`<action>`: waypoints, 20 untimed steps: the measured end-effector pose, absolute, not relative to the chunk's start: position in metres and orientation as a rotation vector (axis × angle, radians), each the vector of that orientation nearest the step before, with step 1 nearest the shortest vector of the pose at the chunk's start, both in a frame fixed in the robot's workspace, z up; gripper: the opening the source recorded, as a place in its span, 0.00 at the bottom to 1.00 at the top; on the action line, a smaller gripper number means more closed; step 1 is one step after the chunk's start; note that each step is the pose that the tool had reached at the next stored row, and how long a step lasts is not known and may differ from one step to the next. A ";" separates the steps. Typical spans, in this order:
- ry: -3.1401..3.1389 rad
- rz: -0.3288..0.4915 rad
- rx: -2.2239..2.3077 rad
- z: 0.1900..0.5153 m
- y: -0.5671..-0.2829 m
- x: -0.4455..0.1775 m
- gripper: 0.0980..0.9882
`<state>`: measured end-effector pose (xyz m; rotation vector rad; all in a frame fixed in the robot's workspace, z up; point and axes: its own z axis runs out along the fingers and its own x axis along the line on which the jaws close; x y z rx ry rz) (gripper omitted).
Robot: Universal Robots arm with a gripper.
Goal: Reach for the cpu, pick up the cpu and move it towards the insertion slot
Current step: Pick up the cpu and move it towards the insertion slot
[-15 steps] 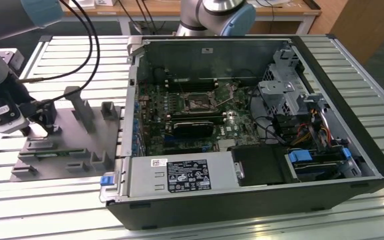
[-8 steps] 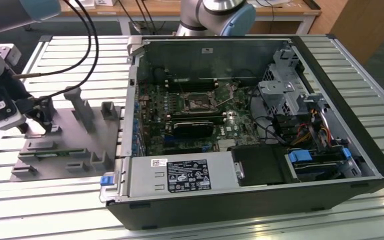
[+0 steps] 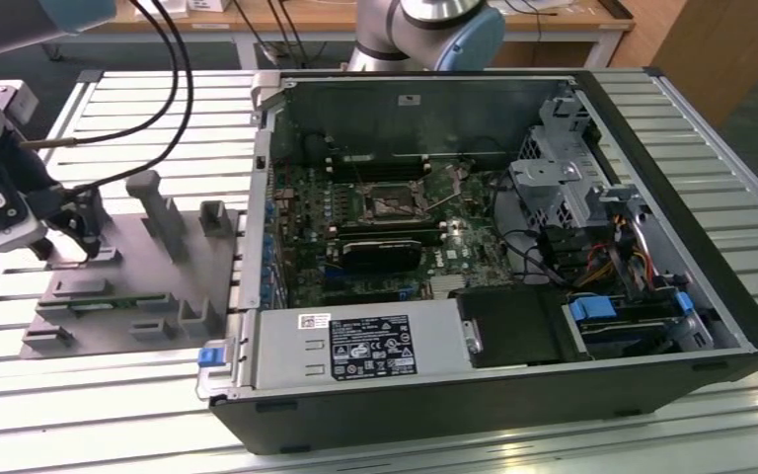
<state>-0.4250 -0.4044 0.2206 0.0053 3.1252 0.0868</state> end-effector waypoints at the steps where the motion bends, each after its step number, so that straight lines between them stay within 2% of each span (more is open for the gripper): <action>1: 3.125 0.087 0.005 0.222 -0.404 -0.425 0.50; 20: 3.125 0.087 0.005 0.237 -0.404 -0.425 0.50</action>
